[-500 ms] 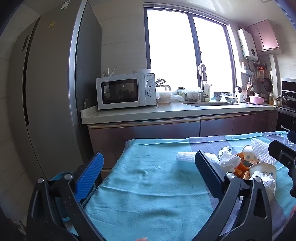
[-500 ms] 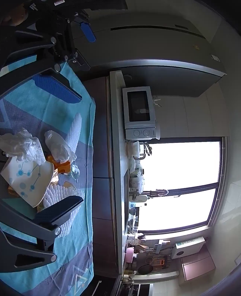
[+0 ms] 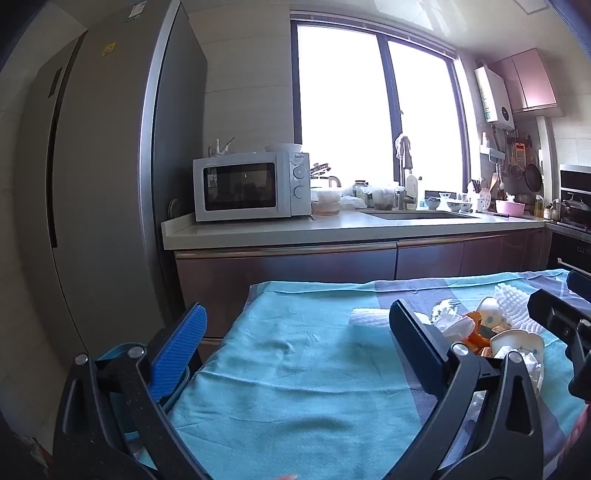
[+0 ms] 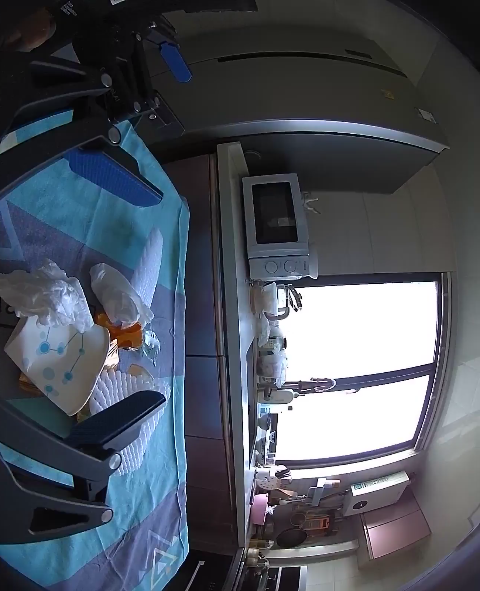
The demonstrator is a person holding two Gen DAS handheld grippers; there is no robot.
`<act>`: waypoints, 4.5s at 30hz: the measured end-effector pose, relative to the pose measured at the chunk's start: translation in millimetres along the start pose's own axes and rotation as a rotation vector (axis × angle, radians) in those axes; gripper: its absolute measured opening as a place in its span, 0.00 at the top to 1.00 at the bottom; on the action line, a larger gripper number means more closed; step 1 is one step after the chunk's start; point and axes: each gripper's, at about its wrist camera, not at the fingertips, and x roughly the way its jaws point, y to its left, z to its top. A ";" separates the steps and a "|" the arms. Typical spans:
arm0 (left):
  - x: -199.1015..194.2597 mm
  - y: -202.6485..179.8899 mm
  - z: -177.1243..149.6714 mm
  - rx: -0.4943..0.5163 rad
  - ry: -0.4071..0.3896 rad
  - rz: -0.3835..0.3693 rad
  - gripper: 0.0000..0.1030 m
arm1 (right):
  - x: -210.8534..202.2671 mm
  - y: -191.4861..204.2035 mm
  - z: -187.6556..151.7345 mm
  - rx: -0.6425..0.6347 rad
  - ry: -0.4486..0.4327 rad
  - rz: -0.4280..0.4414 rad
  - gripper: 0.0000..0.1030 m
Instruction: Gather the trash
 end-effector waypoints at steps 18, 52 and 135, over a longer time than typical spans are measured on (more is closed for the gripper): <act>-2.6 -1.2 -1.0 -0.007 -0.014 -0.002 0.05 | -0.2 -3.3 -1.8 0.012 0.004 0.002 0.06; -6.4 -5.2 -0.5 -0.006 -0.013 -0.001 0.05 | 1.2 -7.4 -1.1 0.019 0.005 -0.001 0.06; 40.7 -121.4 -50.9 0.170 0.380 -0.766 0.49 | 41.1 -102.4 -59.0 0.369 0.327 0.093 0.27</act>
